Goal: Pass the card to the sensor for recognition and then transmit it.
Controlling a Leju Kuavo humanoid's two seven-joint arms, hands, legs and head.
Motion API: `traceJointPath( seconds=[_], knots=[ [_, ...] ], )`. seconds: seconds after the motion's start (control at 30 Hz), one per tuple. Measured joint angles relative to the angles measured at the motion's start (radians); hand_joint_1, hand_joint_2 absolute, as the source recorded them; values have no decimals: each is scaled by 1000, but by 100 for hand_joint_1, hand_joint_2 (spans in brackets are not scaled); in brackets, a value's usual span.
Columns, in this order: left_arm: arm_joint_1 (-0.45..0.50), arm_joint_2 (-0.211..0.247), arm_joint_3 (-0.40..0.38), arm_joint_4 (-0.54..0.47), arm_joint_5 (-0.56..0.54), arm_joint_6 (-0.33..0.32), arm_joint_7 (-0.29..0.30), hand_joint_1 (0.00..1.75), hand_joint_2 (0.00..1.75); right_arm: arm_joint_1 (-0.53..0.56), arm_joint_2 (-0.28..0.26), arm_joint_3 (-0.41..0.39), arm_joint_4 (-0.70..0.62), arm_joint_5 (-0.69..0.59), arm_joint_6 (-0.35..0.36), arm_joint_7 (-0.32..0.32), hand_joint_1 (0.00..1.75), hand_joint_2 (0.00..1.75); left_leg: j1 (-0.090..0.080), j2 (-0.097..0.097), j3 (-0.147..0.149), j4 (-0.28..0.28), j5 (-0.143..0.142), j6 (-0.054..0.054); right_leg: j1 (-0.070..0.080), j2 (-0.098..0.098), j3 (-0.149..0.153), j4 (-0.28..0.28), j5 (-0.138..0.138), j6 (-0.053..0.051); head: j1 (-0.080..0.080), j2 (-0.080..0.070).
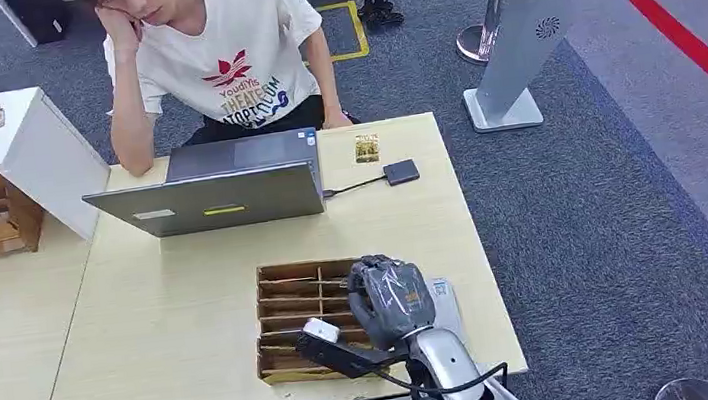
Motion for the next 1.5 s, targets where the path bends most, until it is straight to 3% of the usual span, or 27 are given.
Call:
traceJointPath(
  seconds=[0.03,0.8,1.0,1.03,1.2,1.33,1.47,1.5],
  knots=[
    [0,0,0,0,0,0,0,0,0,-3,2,0,4,0,0,1,129,175,0,0,0,0,0,0,0,0,0,0,0,0,0,0],
    [-1,0,-8,0,0,-2,3,0,0,-24,8,-6,28,0,-8,3,127,175,0,0,1,0,0,0,0,0,0,0,0,0,0,0],
    [-1,0,-8,0,1,-2,3,0,0,-24,8,-6,30,0,-6,3,110,175,0,0,1,0,0,0,0,0,0,0,0,0,0,0],
    [-1,0,-8,0,2,-2,3,0,0,-24,8,-6,31,0,-4,3,87,175,0,0,1,0,0,0,0,0,0,0,0,0,0,0],
    [-1,0,-8,0,4,-3,3,0,0,-23,8,-7,39,0,4,10,70,175,0,0,1,0,0,0,0,0,0,0,0,0,0,0],
    [-1,0,-8,0,8,-6,3,0,0,-23,8,-8,50,3,16,13,66,175,0,0,1,0,0,0,0,0,0,0,0,0,0,0],
    [-1,0,-9,0,10,-7,3,0,0,-24,8,-8,61,10,25,18,77,175,0,0,0,0,0,0,0,0,0,0,0,0,0,0],
    [-1,0,-9,0,10,-8,3,0,0,-24,8,-8,63,11,27,19,87,175,0,0,0,0,0,0,0,0,0,0,0,0,0,0]
  ],
)
